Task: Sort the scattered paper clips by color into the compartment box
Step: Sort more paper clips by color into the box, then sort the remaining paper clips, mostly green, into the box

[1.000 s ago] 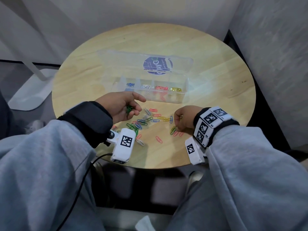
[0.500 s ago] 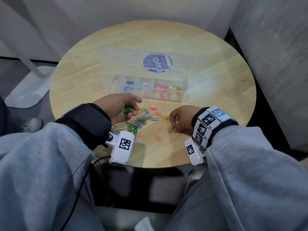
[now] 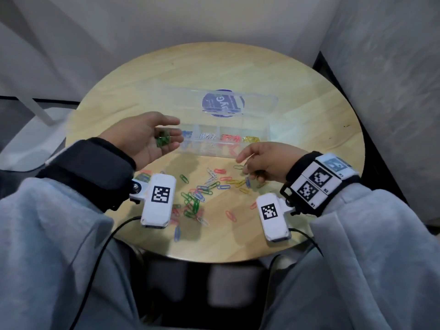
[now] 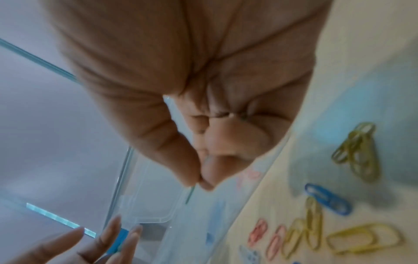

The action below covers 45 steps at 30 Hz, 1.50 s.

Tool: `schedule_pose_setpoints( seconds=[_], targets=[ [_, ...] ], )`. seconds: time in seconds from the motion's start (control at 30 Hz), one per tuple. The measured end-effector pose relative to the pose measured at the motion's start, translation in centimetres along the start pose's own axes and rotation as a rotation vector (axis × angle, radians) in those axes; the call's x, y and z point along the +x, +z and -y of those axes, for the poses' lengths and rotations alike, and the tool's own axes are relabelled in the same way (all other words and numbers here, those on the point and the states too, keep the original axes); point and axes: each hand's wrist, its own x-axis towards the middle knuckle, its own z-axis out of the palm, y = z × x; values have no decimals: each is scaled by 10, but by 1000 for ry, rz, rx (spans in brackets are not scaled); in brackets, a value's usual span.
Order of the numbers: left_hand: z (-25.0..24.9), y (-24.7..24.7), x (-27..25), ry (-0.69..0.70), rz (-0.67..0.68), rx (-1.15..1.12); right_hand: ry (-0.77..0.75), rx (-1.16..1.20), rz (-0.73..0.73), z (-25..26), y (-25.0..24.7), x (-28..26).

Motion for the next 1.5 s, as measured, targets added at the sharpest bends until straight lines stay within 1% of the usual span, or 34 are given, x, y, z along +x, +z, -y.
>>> schedule_pose_setpoints(
  seconds=[0.13,0.27,0.33,0.4,0.6,0.73,0.9,1.03,1.13,1.2,1.27,1.33,1.4,1.43,1.5],
  targets=[
    [-13,-20,16,15,-24,-140,-22,194,39,8,8,3],
    [-15,-36,31,-5,-42,-215,-13,440,-7,23,18,7],
    [-17,-44,36,-9,-38,-234,-32,571,-23,38,25,14],
    [-19,-54,40,-11,-23,-267,-54,633,-31,58,35,25],
    [-21,-67,49,-28,22,-285,-28,638,-31,109,75,65],
    [-19,-67,51,5,62,-302,-8,646,-90,127,94,85],
    [-23,-59,41,17,140,-345,-7,636,-120,131,107,94],
    [-27,-62,39,53,91,-297,-31,537,-220,120,92,82],
    [-28,-58,33,88,28,-152,-29,416,-265,103,65,56],
    [-24,-51,28,106,27,22,-31,353,-315,85,47,33],
    [-18,-41,22,126,100,293,-33,276,-355,63,35,9],
    [-8,-31,15,167,209,668,-8,152,-357,40,31,-5],
    [6,-22,7,194,295,1040,38,-43,-316,18,31,-9],
    [14,-19,3,189,320,1191,66,-160,-290,8,31,-8],
    [29,-13,-6,147,357,1384,125,-362,-261,-5,31,-4]
  ],
)
